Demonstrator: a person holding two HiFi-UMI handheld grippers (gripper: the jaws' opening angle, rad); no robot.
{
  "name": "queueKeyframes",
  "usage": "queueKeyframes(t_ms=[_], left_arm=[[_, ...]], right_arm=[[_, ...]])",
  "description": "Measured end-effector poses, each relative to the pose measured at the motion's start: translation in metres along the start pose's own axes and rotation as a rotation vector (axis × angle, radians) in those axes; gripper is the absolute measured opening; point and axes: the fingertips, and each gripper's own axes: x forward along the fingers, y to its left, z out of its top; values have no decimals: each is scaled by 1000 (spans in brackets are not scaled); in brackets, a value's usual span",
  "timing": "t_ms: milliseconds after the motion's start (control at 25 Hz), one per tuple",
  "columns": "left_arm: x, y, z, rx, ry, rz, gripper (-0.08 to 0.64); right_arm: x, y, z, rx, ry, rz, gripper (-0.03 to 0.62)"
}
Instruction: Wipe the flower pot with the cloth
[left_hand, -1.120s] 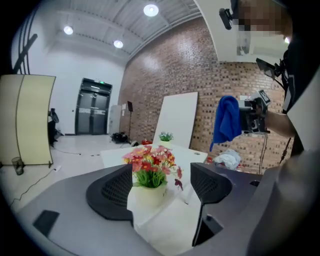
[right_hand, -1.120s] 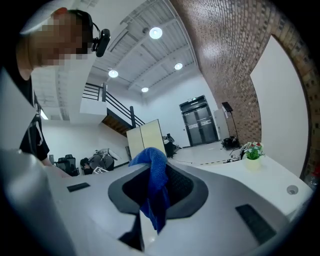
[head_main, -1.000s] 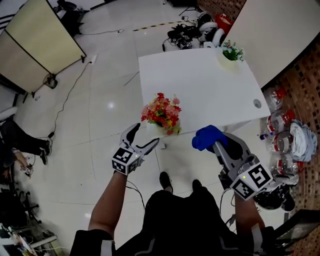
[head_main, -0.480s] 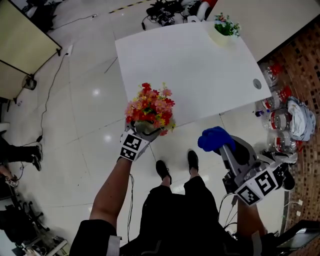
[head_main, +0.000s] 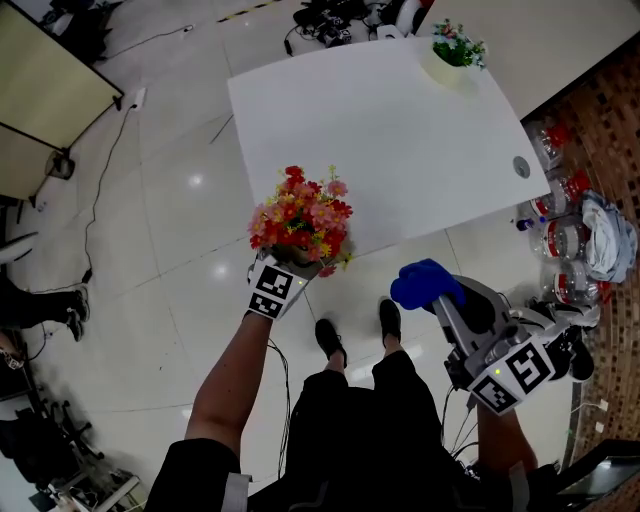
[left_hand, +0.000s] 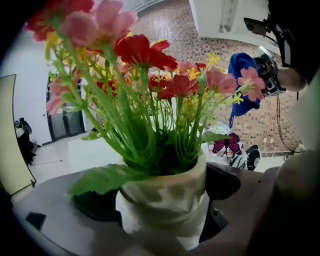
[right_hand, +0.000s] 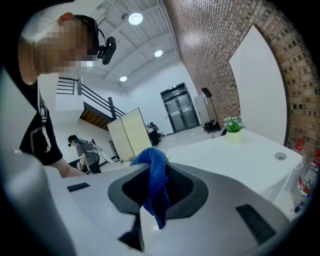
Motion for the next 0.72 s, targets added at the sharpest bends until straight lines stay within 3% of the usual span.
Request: queueKeyframes(t_ms=[480, 720], left_arm=[[5, 5, 2, -19, 5, -8, 497], [-13, 8, 8, -94, -47, -30, 499]], right_arm=[[10, -3, -4, 21, 3, 9, 54], [10, -3, 4, 24, -13, 6, 54]])
